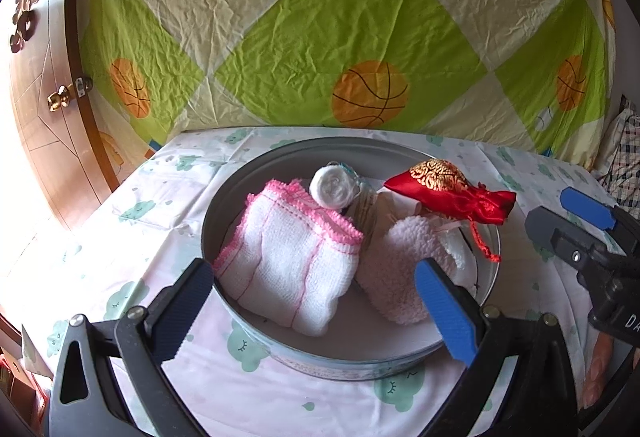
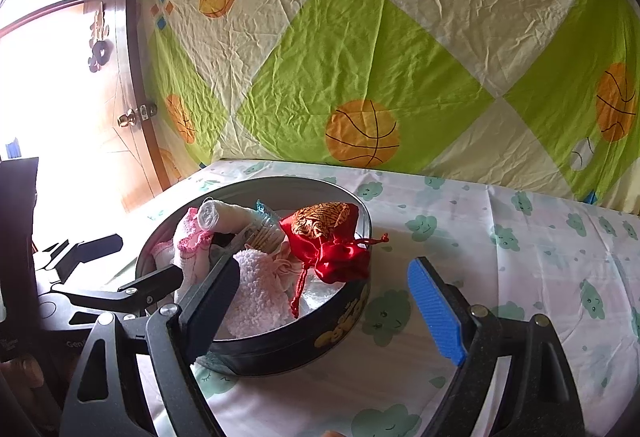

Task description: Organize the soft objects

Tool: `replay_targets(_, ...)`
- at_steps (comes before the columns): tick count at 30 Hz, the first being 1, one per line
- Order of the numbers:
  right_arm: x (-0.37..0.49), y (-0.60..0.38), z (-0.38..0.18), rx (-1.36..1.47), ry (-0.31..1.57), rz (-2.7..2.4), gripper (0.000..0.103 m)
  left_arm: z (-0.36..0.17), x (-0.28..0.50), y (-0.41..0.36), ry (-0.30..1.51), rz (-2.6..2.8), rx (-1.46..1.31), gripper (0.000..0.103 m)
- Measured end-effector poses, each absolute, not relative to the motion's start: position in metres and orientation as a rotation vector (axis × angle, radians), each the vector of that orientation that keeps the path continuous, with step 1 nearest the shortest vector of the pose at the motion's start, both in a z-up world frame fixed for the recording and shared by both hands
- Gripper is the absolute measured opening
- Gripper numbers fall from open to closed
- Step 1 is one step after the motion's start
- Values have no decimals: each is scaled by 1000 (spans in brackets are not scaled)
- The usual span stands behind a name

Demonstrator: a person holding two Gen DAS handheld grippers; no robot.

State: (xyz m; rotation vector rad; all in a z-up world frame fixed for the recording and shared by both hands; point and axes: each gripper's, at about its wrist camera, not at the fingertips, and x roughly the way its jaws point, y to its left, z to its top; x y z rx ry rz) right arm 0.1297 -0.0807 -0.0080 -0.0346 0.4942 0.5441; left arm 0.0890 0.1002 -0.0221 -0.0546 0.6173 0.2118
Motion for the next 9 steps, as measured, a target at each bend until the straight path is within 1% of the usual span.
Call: replay_targets(9,130,-78,-12,-40,508,546,88,-20,86,97,602,201,-46,102)
